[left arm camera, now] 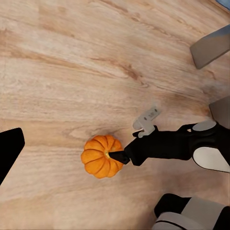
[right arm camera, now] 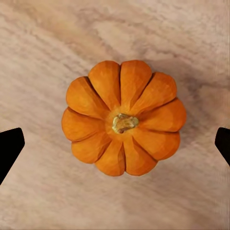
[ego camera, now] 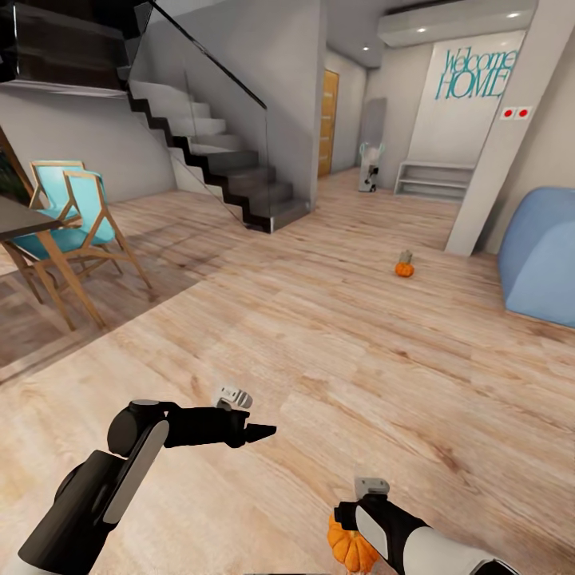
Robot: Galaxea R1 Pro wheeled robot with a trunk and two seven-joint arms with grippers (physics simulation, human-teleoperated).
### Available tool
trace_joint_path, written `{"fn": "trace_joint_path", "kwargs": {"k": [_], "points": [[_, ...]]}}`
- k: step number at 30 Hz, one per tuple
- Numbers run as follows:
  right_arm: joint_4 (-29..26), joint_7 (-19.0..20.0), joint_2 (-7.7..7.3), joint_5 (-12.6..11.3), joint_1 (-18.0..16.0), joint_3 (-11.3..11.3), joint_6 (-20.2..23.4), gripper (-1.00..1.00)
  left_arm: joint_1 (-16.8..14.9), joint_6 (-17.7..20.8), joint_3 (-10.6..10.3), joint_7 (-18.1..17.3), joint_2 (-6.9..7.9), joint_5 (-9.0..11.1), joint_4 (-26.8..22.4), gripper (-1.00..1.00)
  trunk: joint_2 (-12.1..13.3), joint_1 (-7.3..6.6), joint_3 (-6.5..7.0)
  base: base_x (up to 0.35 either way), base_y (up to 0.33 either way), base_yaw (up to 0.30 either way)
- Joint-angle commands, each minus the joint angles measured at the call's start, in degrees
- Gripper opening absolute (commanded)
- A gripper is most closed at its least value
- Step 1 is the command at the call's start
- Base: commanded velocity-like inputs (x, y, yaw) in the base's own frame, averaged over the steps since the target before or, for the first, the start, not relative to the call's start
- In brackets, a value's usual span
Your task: Place each of the two pumpkins and all three candles from the living room inside a cabinet in the living room (use any cabinet), then make sure every cabinet is closed, and position the cauldron so it is next to a table in the living room.
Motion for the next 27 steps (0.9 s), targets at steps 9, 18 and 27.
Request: {"fn": "trace_joint_path", "kwargs": {"k": [9,18,27], "points": [[-0.1,-0.4,-0.02,-0.5,0.0,0.5,-1.3,1.0,0.0,0.2,-0.1,-0.2,-0.02,-0.1,0.0,1.0,-0.1,0.22,-2.05,0.0,0.0,0.0],[-1.0,-0.4,-0.09,-0.3,-0.1,0.3,-2.0,1.0,0.0,0.2,0.0,-0.1,-0.01,-0.2,0.0,1.0,-0.3,0.45,-4.04,0.0,0.0,0.0],[-1.3,-0.4,-0.19,-0.2,-0.1,0.4,-2.2,1.0,0.0,0.2,0.0,-0.2,0.01,-0.2,0.0,1.0,-0.3,0.5,-4.49,0.0,0.0,0.0]]}}
